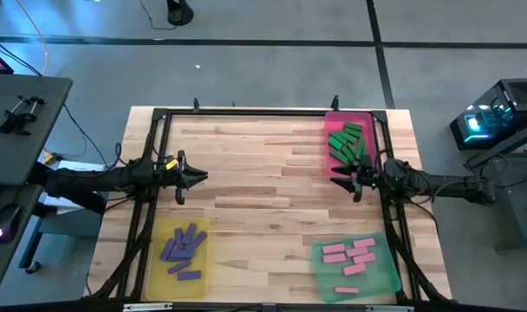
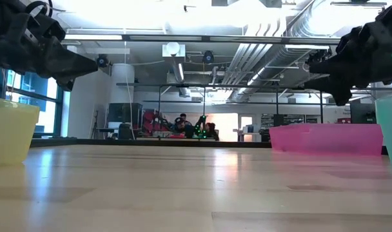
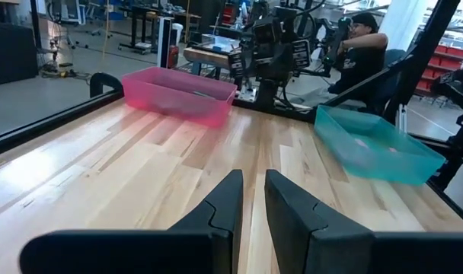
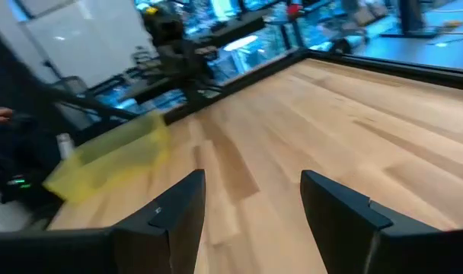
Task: Sort blocks
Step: Return to Home Position
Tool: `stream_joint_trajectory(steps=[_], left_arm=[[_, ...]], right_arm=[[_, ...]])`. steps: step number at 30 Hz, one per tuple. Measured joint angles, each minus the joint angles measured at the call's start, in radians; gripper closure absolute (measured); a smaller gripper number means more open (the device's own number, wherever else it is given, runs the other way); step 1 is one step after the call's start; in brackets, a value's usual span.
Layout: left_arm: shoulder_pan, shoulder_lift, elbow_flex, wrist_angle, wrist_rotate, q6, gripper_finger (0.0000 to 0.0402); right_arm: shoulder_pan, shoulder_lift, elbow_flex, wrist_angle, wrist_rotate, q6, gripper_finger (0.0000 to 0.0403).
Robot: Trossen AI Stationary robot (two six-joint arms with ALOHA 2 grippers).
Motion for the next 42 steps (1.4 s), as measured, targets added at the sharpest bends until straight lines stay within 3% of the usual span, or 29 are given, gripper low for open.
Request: stream_joint_trajectory(steps=[8, 31, 37, 42], left_arm=[[0.002, -0.088, 0.000, 0.000, 0.000, 0.000, 0.0358], [0.001, -0.106, 0.000, 0.027, -0.018, 0.001, 0.0358], [0.001, -0.106, 0.000, 0.027, -0.018, 0.077, 0.0358], [0.001, -0.106, 0.000, 0.028, -0.018, 0.079, 0.0358]], right_arm=[[0.019, -0.149, 0.001, 0.002, -0.011, 0.000, 0.0204], [0.020, -0.140, -0.003, 0.011, -0.011, 0.000, 0.0204], [0.019, -0.140, -0.003, 0.012, -0.010, -0.021, 0.0204], [0.018, -0.142, -0.003, 0.019, -0.007, 0.168, 0.0204]])
